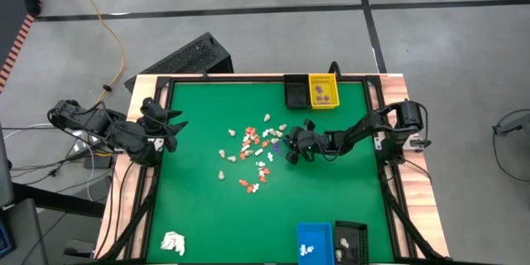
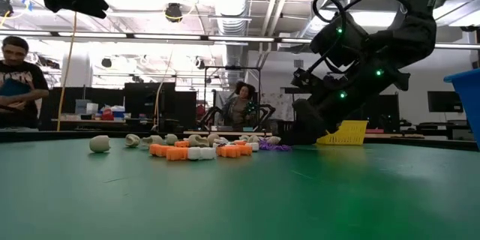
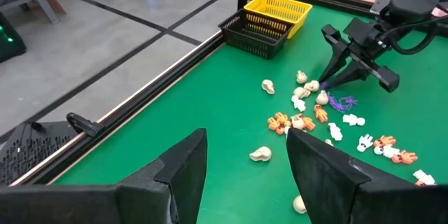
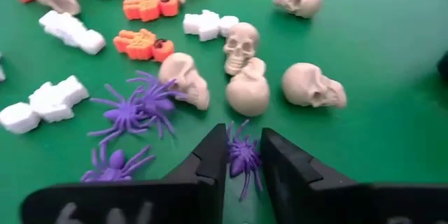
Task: Sort Halloween decoration
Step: Put the violet spider toy into the yellow basket
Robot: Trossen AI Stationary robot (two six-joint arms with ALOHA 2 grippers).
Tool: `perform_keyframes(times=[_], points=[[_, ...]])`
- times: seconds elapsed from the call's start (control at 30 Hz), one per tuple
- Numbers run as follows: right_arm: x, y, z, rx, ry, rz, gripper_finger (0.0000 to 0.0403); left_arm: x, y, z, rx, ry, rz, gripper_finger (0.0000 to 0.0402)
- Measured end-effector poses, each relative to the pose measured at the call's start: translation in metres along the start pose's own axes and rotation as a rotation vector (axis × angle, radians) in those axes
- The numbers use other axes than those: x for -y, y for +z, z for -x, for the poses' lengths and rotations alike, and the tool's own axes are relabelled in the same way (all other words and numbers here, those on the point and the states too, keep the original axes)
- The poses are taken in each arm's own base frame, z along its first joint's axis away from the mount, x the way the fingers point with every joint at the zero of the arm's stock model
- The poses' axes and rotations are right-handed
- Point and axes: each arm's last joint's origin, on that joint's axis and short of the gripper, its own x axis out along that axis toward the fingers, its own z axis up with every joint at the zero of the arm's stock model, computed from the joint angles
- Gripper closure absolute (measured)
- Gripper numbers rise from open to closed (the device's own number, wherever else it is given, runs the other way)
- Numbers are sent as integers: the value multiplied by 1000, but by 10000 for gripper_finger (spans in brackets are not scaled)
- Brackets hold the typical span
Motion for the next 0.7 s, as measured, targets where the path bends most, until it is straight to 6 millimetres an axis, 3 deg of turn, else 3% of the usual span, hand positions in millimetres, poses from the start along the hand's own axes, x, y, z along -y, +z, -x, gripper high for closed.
perform_keyframes(times=[0.23,0.7], points=[[1,-1,0,-4,-9,-21,396,0,0,0,0,0,0,213],[-10,9,11,82,8,-36,402,0,0,0,1,1,0,213]])
